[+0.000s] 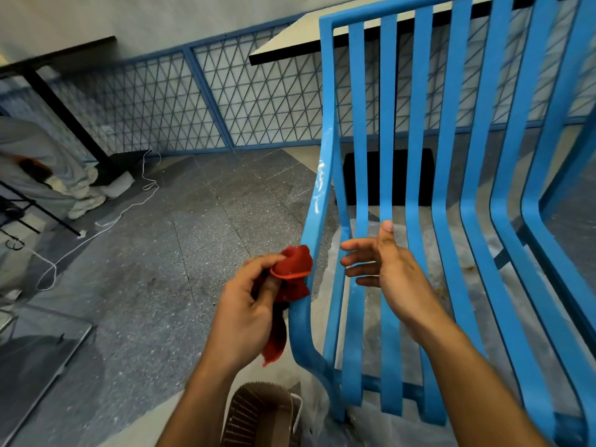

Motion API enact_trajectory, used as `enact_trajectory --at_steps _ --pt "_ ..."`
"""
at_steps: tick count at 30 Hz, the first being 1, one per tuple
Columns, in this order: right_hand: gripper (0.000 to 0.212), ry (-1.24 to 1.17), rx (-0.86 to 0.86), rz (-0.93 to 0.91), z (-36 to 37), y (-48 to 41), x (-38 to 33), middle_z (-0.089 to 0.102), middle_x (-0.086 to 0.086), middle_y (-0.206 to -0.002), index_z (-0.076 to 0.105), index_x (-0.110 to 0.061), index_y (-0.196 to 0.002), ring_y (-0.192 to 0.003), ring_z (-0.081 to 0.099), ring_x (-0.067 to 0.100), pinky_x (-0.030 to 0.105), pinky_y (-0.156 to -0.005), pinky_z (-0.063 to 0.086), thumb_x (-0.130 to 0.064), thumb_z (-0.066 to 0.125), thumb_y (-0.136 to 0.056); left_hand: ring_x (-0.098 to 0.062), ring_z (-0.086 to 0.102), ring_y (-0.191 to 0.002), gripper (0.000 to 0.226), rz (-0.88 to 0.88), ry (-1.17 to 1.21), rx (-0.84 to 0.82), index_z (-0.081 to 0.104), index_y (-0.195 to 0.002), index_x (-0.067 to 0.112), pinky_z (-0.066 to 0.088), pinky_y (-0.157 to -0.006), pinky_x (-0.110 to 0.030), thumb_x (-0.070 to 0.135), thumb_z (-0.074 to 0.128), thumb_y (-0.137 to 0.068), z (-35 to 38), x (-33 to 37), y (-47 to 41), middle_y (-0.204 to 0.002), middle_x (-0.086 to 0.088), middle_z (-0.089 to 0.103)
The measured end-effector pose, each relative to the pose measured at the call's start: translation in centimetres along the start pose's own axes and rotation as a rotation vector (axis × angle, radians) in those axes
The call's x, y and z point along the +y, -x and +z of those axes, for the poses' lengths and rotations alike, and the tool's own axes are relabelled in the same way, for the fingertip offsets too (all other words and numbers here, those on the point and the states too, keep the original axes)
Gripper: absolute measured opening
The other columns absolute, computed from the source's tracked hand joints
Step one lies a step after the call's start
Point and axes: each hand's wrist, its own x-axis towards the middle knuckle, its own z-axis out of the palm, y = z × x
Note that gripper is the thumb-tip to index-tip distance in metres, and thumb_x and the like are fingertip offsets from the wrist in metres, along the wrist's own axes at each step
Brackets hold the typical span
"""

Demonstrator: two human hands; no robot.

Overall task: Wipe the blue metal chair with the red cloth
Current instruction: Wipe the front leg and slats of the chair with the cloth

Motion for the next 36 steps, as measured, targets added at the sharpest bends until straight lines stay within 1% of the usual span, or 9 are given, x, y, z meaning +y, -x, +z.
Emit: enact_trajectory --at_steps 4,10,15,20,24,27,29,32,36 --pt "0.078 0.032 -0.03 0.008 0.6 0.0 0.3 0.078 0.004 -0.093 0.077 -0.026 -0.098 -0.094 0.073 0.025 0.037 -0.085 0.053 -0.074 0.016 -0.086 -0.014 0.07 -0.112 0.034 0.003 0.064 0.085 0.071 -0.117 0.032 0.058 -0.1 -0.041 0.006 0.056 -0.102 1.0 0.5 -1.3 -0.12 0.004 0.072" --pt "0.077 0.055 -0.041 0.012 0.4 0.1 0.2 0.078 0.002 -0.095 0.077 -0.028 -0.099 -0.093 0.073 0.022 0.037 -0.087 0.053 -0.074 0.016 -0.087 -0.035 0.068 -0.116 0.027 0.022 0.079 -0.005 0.07 -0.123 0.035 0.056 -0.097 -0.057 0.025 0.057 -0.101 1.5 -1.0 -0.1 -0.129 0.005 0.062" --pt "0.076 0.059 -0.036 0.022 0.1 0.1 0.1 0.078 0.002 -0.093 0.077 -0.028 -0.098 -0.091 0.073 0.02 0.035 -0.086 0.053 -0.073 0.015 -0.088 -0.021 0.071 -0.107 0.033 -0.037 0.031 0.173 0.071 -0.118 0.028 0.061 -0.081 -0.025 0.004 0.055 -0.102 0.7 -1.4 2.0 -0.121 -0.001 0.07" --pt "0.074 0.076 -0.04 0.022 0.0 0.3 -0.1 0.078 0.0 -0.093 0.076 -0.029 -0.1 -0.09 0.073 0.016 0.034 -0.085 0.053 -0.07 0.015 -0.091 0.0 0.056 -0.117 0.037 0.146 -0.313 0.209 0.07 -0.121 0.035 0.045 -0.102 -0.017 0.008 0.066 -0.095 3.1 0.1 3.5 -0.125 0.016 0.059" --pt "0.063 0.072 -0.037 -0.005 -0.4 0.4 -0.4 0.077 -0.003 -0.095 0.075 -0.031 -0.102 -0.092 0.072 0.011 0.032 -0.087 0.054 -0.069 0.026 -0.092 -0.012 0.046 -0.114 0.045 0.259 -0.55 0.148 0.071 -0.124 0.031 0.032 -0.098 -0.012 0.0 0.069 -0.09 4.0 1.7 1.8 -0.13 0.012 0.06" --pt "0.036 0.032 -0.03 -0.086 -0.9 0.7 -1.1 0.077 -0.006 -0.101 0.075 -0.029 -0.107 -0.099 0.072 0.008 0.026 -0.088 0.056 -0.053 0.051 -0.095 -0.02 0.048 -0.115 0.048 0.403 -0.647 0.001 0.071 -0.118 0.029 0.041 -0.099 -0.023 -0.004 0.068 -0.084 4.9 3.2 0.3 -0.13 0.01 0.061" --pt "0.019 -0.019 -0.048 -0.125 -1.3 0.8 -1.8 0.077 -0.003 -0.105 0.075 -0.025 -0.111 -0.104 0.071 0.011 0.023 -0.086 0.056 -0.028 0.062 -0.098 -0.021 0.05 -0.116 0.048 0.465 -0.622 -0.077 0.07 -0.117 0.03 0.045 -0.102 -0.028 -0.002 0.061 -0.083 5.2 4.1 -0.7 -0.13 0.013 0.061" --pt "0.031 -0.11 -0.135 -0.138 -2.5 0.8 -2.2 0.077 0.003 -0.11 0.075 -0.019 -0.115 -0.107 0.071 0.019 0.03 -0.087 0.057 -0.001 0.055 -0.097 -0.013 0.049 -0.119 0.047 0.474 -0.5 -0.137 0.069 -0.112 0.033 0.042 -0.105 -0.022 -0.003 0.058 -0.084 5.5 5.3 -1.9 -0.129 0.017 0.058" --pt "0.033 -0.189 -0.194 -0.121 -4.1 0.9 -2.7 0.077 0.005 -0.108 0.078 -0.019 -0.107 -0.096 0.073 0.02 0.031 -0.079 0.058 0.004 0.059 -0.091 -0.007 0.055 -0.124 0.051 0.325 -0.199 -0.117 0.066 -0.12 0.03 0.046 -0.107 -0.023 -0.008 0.068 -0.086 5.5 7.0 -2.4 -0.128 0.01 0.055"
